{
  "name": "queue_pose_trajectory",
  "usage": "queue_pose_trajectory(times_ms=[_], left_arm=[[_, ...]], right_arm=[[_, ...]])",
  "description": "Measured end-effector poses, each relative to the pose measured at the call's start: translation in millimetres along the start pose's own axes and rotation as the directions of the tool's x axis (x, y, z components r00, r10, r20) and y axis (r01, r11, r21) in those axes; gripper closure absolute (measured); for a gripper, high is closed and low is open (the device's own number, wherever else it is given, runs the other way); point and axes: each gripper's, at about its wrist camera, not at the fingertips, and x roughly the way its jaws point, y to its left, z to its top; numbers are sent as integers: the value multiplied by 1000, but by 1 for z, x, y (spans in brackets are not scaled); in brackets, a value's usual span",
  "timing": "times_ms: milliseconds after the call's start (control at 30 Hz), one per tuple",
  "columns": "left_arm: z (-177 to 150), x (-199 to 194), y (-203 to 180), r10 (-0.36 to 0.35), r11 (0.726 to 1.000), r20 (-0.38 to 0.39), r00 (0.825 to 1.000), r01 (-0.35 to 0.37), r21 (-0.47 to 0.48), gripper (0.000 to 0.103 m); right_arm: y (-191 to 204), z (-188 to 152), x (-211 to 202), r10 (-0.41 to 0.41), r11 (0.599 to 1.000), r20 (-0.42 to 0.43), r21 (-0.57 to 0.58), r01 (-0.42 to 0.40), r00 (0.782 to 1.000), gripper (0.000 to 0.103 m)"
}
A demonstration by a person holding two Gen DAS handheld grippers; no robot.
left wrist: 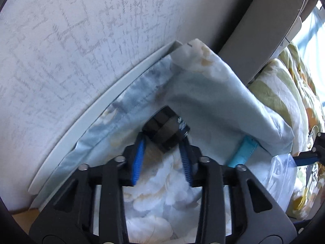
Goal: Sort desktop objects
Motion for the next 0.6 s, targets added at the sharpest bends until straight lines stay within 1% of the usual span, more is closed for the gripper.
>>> queue_pose_trajectory(times_ms=[67,167,233,300,333,433,467,600], left_arm=[[3,-1,-1,6,1000,1,1000,-6,11,86],[7,-5,-4,-8,1000,14,1000,7,10,88],[11,-6,-6,-10,1000,3,1000,10,20,88],[15,-4,-7,-3,1000,-6,1000,4,26,77],[17,-4,-7,1,1000,-1,1000,-1,27,70],[22,-3,-7,-23,999,21,1000,22,30,69],[23,-2,-8,-28,999,21,999,27,35,68],[29,6,-23,-16,996,27,999,14,90,60]], right_arm=[[-2,1,2,0,1000,-4,3,0,1000,27],[-3,2,1,4,1000,-4,12,-4,1000,27],[-2,3,1,3,1000,-7,14,-3,1000,27],[0,3,1,2,1000,-12,12,-1,1000,27],[1,3,1,2,1000,-13,9,-2,1000,27],[0,2,3,4,1000,-19,15,-3,1000,27],[0,2,4,4,1000,-20,17,-4,1000,27],[-2,1,4,6,1000,-17,31,-5,1000,27]])
